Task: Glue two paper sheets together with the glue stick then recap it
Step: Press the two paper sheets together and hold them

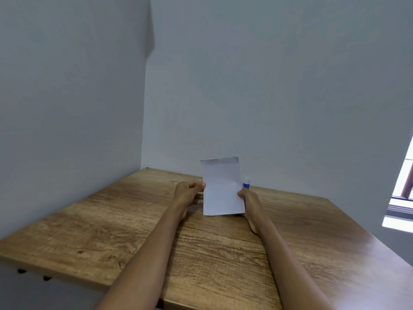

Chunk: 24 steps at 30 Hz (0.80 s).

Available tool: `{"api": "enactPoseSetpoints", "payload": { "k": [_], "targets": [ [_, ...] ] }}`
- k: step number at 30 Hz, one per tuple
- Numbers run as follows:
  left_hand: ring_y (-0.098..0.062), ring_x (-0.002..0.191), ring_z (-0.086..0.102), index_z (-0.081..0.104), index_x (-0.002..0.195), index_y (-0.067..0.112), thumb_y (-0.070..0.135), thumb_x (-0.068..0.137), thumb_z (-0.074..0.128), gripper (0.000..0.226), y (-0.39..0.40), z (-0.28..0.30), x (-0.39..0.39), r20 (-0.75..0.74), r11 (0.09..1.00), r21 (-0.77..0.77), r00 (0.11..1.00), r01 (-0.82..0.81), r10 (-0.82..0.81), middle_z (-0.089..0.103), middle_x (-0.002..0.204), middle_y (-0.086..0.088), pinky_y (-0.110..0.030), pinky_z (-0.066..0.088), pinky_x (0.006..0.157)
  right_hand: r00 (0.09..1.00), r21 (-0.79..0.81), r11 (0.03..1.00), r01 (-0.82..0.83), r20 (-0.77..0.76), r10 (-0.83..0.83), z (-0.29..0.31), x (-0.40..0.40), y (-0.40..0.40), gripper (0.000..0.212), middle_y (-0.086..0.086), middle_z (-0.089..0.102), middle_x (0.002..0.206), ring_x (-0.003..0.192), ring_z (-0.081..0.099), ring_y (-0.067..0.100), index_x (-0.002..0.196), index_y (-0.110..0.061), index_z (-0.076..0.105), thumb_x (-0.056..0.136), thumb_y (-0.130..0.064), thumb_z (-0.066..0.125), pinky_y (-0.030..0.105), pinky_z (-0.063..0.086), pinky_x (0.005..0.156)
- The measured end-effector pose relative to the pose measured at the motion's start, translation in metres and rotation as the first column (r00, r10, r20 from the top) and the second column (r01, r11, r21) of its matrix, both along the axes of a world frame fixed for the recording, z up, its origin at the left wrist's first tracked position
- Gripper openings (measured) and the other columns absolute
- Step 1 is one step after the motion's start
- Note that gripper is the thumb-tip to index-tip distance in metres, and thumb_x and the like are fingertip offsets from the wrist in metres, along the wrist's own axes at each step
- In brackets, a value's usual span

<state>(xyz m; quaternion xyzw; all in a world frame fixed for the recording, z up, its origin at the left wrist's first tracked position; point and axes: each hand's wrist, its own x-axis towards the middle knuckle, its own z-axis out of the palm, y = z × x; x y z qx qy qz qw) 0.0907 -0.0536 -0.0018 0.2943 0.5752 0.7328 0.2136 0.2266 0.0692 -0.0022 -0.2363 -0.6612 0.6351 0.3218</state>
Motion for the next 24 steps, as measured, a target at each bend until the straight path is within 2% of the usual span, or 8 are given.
{"api": "enactPoseSetpoints", "payload": {
  "k": [3, 5, 8, 10, 12, 15, 17, 24],
  "targets": [
    [-0.009, 0.052, 0.068, 0.069, 0.088, 0.004, 0.009, 0.089, 0.061, 0.009, 0.0002, 0.0011, 0.0010, 0.003, 1.000, 0.001, 1.000, -0.015, 0.015, 0.073, 0.074, -0.004, -0.020, 0.054, 0.048, 0.998, 0.127, 0.990, 0.063, 0.017, -0.066, -0.0011, -0.0013, 0.0005, 0.023, 0.009, 0.067, 0.104, 0.093, 0.064, 0.024, 0.104, -0.008, 0.059, 0.096, -0.024, 0.044, 0.033, 0.047, 0.074],
    [-0.011, 0.054, 0.068, 0.068, 0.091, 0.003, 0.009, 0.088, 0.062, 0.009, -0.0002, 0.0019, 0.0015, -0.001, 1.000, -0.003, 1.000, -0.031, 0.031, 0.072, 0.078, -0.006, -0.021, 0.054, 0.049, 0.989, 0.200, 0.971, 0.133, 0.043, -0.145, -0.0024, -0.0008, 0.0026, 0.021, 0.007, 0.066, 0.100, 0.087, 0.062, 0.019, 0.096, -0.007, 0.057, 0.095, -0.026, 0.048, 0.030, 0.046, 0.069],
    [-0.014, 0.059, 0.066, 0.068, 0.094, 0.001, 0.009, 0.087, 0.062, 0.012, -0.0007, 0.0024, 0.0021, -0.006, 0.997, 0.003, 0.997, -0.079, 0.079, 0.071, 0.081, -0.008, -0.021, 0.055, 0.049, 0.984, 0.268, 0.951, 0.154, 0.041, -0.171, -0.0056, 0.0001, 0.0043, 0.017, 0.010, 0.069, 0.099, 0.090, 0.064, 0.023, 0.086, -0.011, 0.061, 0.094, -0.025, 0.055, 0.038, 0.051, 0.080],
    [-0.016, 0.061, 0.065, 0.069, 0.094, 0.000, 0.008, 0.088, 0.062, 0.013, -0.0007, 0.0025, 0.0022, -0.006, 0.995, 0.018, 0.995, -0.103, 0.103, 0.071, 0.081, -0.009, -0.021, 0.055, 0.050, 0.987, 0.276, 0.951, 0.142, 0.027, -0.156, -0.0059, 0.0014, 0.0033, 0.013, 0.011, 0.071, 0.099, 0.095, 0.066, 0.027, 0.087, -0.014, 0.066, 0.093, -0.022, 0.057, 0.043, 0.051, 0.088],
    [-0.018, 0.065, 0.066, 0.069, 0.095, -0.001, 0.007, 0.088, 0.062, 0.013, -0.0008, 0.0030, 0.0024, -0.009, 0.992, 0.030, 0.992, -0.122, 0.123, 0.071, 0.084, -0.011, -0.022, 0.056, 0.053, 0.988, 0.280, 0.950, 0.139, 0.031, -0.153, -0.0047, 0.0028, 0.0031, 0.014, 0.008, 0.070, 0.087, 0.083, 0.065, 0.026, 0.081, -0.014, 0.066, 0.091, -0.020, 0.059, 0.040, 0.051, 0.079],
    [-0.019, 0.070, 0.068, 0.069, 0.095, -0.002, 0.007, 0.089, 0.061, 0.014, -0.0008, 0.0037, 0.0025, -0.022, 0.990, 0.052, 0.991, -0.128, 0.129, 0.072, 0.089, -0.013, -0.022, 0.057, 0.055, 0.990, 0.265, 0.957, 0.119, 0.039, -0.134, -0.0040, 0.0033, 0.0028, 0.025, 0.009, 0.051, 0.069, 0.069, 0.046, 0.023, 0.066, -0.013, 0.052, 0.089, -0.018, 0.059, 0.035, 0.036, 0.067],
    [-0.019, 0.072, 0.068, 0.069, 0.096, -0.003, 0.006, 0.088, 0.061, 0.015, -0.0009, 0.0038, 0.0026, -0.031, 0.991, 0.055, 0.992, -0.123, 0.125, 0.072, 0.091, -0.014, -0.022, 0.057, 0.056, 0.987, 0.279, 0.951, 0.136, 0.044, -0.154, -0.0042, 0.0033, 0.0017, 0.027, 0.010, 0.049, 0.070, 0.069, 0.044, 0.021, 0.064, -0.014, 0.047, 0.089, -0.018, 0.058, 0.033, 0.035, 0.068],
    [-0.015, 0.071, 0.066, 0.066, 0.105, -0.004, 0.006, 0.092, 0.054, 0.020, 0.0005, 0.0042, 0.0028, -0.091, 0.993, 0.054, 0.989, -0.109, 0.113, 0.070, 0.095, -0.014, -0.018, 0.055, 0.055, 0.994, 0.290, 0.952, 0.096, 0.027, -0.108, -0.0048, 0.0059, 0.0014, 0.019, -0.001, 0.062, 0.074, 0.068, 0.054, 0.011, 0.074, -0.015, 0.061, 0.092, -0.021, 0.058, 0.024, 0.044, 0.067]
  ]
}}
